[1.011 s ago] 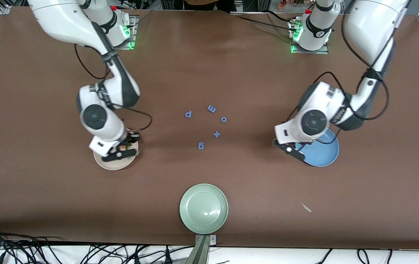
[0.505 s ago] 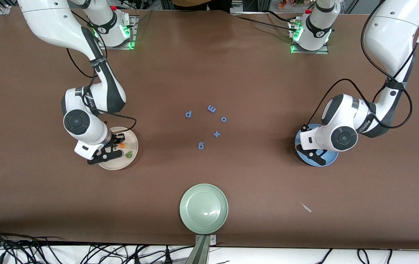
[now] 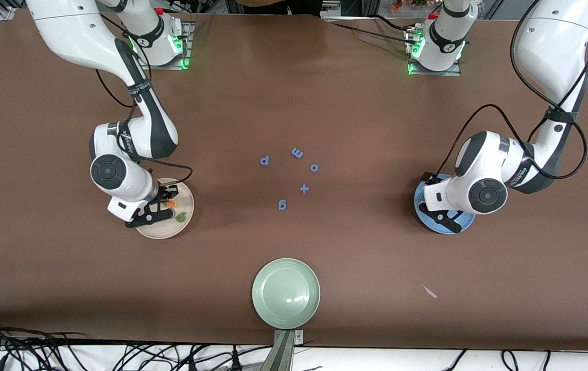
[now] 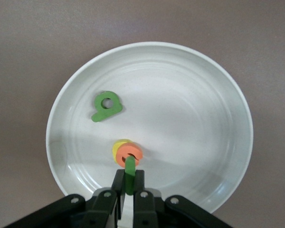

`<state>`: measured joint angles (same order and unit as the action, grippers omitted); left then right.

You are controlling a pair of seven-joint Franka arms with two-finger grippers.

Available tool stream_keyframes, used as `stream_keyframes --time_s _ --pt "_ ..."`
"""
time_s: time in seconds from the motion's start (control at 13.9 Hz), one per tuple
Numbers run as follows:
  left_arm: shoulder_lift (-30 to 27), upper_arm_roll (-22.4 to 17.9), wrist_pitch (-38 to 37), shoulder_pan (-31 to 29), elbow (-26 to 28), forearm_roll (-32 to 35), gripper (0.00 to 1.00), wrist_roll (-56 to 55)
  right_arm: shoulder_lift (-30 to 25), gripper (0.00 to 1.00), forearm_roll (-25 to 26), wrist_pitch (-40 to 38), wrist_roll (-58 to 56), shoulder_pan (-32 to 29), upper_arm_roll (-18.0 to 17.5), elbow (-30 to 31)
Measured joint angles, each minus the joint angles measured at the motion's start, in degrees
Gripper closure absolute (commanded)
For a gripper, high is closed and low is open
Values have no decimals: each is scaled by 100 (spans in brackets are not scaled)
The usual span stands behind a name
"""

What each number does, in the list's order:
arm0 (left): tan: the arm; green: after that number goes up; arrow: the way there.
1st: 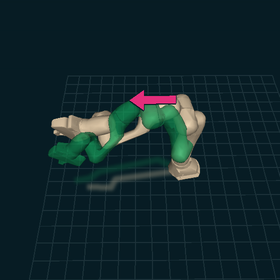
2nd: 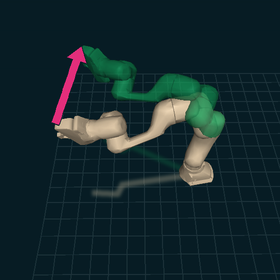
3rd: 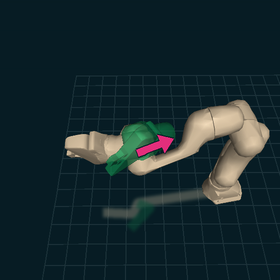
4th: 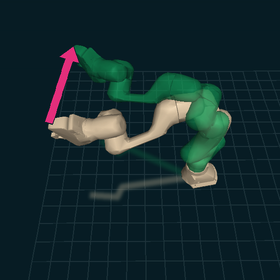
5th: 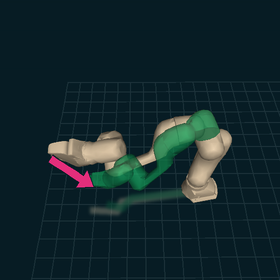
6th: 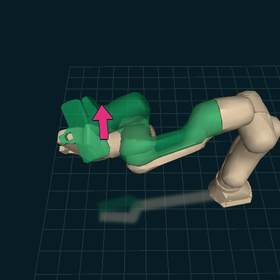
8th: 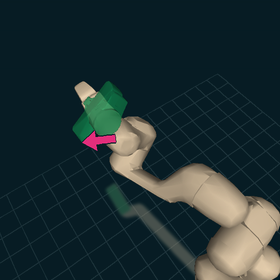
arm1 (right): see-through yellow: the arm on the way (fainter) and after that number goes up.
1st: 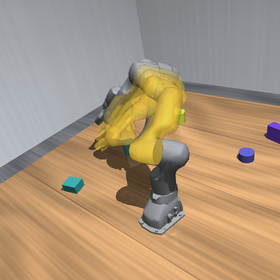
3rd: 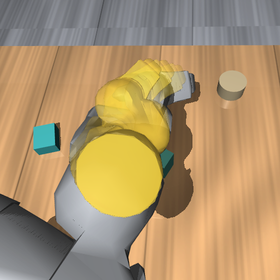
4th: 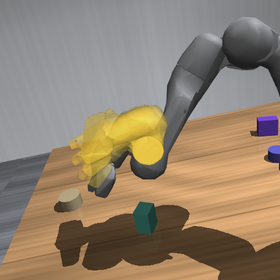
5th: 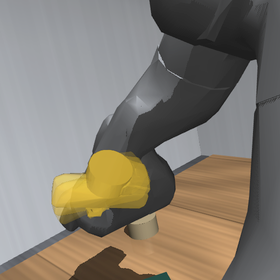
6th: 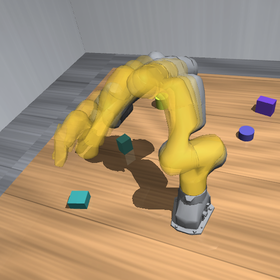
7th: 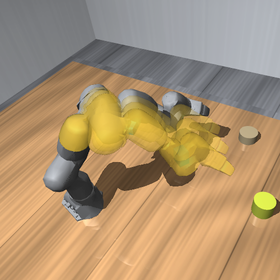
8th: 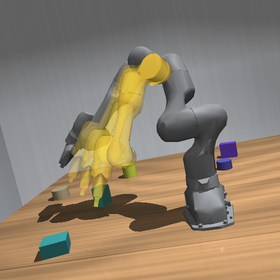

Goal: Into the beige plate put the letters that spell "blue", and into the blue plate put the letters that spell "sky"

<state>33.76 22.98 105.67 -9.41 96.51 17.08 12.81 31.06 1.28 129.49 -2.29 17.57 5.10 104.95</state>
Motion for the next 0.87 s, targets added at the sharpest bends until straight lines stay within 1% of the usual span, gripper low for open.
stream_keyframes --time_s 0.07,0.14,0.22,0.36,0.65,0.79,0.87 --pt "-27 17 -30 0 -48 0 0 -2 0 73 -3 10 0 0 0 13" --pt "-68 31 -49 1 -89 0 0 -3 0 61 -6 15 1 0 0 19" --pt "-125 38 -69 3 -124 0 0 -3 0 54 -7 17 1 0 0 22" --pt "-224 46 -237 6 -264 -6 0 -6 0 54 -8 22 1 0 0 23" --pt "-302 66 -556 8 -739 -59 0 -11 -19 54 -9 47 1 3 0 -27" --pt "-414 60 -756 79 -1002 -112 0 -12 -101 43 -9 12 1 11 -2 -118" --pt "-541 -12 -878 230 -1115 -244 0 -13 -198 28 -10 -83 1 19 -3 -166"
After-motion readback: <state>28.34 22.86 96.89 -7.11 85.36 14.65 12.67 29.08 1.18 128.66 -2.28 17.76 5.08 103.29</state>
